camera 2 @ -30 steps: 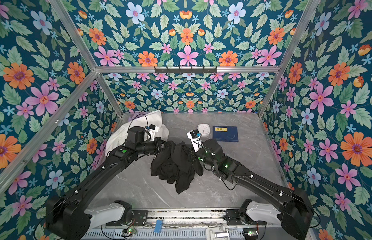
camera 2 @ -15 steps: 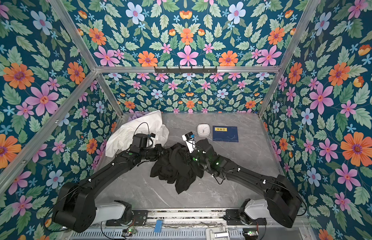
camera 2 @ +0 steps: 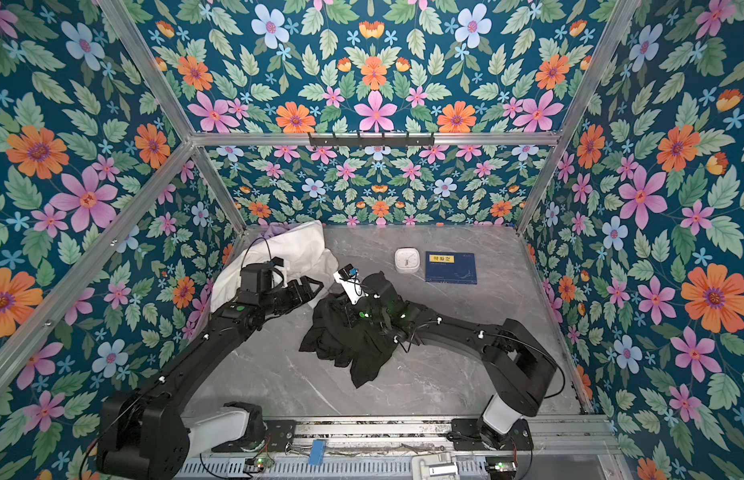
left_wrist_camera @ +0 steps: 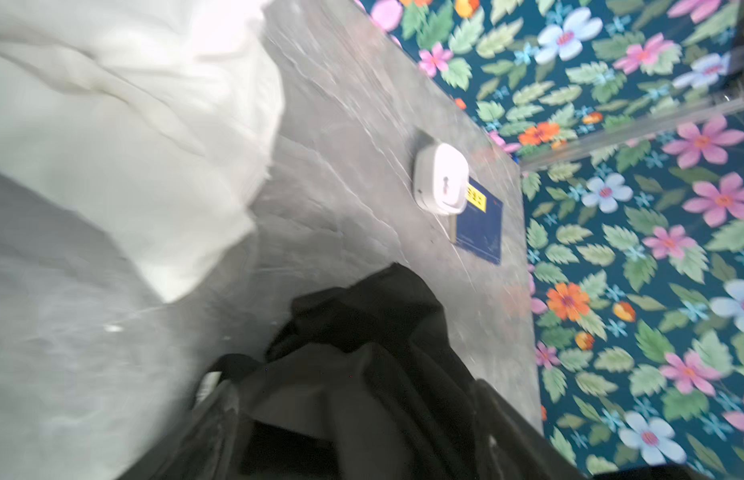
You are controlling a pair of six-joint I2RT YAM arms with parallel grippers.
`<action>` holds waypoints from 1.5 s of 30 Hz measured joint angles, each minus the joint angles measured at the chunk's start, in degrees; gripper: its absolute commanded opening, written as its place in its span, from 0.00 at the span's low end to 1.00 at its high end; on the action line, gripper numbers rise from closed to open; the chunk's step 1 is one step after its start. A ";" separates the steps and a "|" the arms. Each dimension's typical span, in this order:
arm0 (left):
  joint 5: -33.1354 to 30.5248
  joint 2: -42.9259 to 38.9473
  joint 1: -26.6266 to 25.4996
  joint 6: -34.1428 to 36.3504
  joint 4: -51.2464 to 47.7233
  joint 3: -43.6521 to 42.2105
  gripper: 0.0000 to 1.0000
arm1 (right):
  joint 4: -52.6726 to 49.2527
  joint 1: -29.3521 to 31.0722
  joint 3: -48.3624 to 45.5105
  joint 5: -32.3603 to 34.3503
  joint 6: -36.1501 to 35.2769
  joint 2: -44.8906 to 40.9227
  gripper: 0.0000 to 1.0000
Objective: Pick out a specific cloth from the pile
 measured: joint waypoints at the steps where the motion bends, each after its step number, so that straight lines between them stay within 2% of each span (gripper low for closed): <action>1: -0.57 -0.74 1.03 0.22 -0.63 -0.35 0.89 | 0.70 0.46 0.87 -0.57 -0.66 1.75 0.00; 4: -1.95 -2.75 3.43 1.03 -2.40 -1.22 0.89 | 0.35 1.60 3.43 -2.16 -2.14 7.41 0.01; 6: -2.32 -3.67 4.04 1.27 -3.08 -1.38 0.89 | 0.02 2.12 5.55 -3.28 -3.10 11.04 0.06; 8: -2.78 -4.13 4.44 1.60 -3.32 -1.27 0.89 | -0.72 2.64 7.63 -4.09 -4.13 14.34 0.18; 11: -3.37 -4.33 4.76 1.81 -4.02 -1.14 0.89 | -2.73 3.26 10.23 -4.57 -5.99 18.45 0.27; 17: -3.72 -4.42 5.05 2.38 -5.07 -1.07 0.89 | -7.74 3.32 11.21 -3.85 -8.61 21.66 0.35; 23: -3.74 -3.67 5.09 2.49 -5.07 -0.96 0.88 | -10.45 3.32 6.95 -0.26 -10.51 20.28 0.40; 30: -3.74 -3.67 5.11 2.60 -4.85 -1.42 0.88 | -12.83 3.32 1.60 3.17 -11.89 14.93 0.48; 45: -3.74 -3.98 5.11 2.89 -4.07 -2.08 0.87 | -17.29 3.89 4.00 3.32 -13.00 7.15 0.64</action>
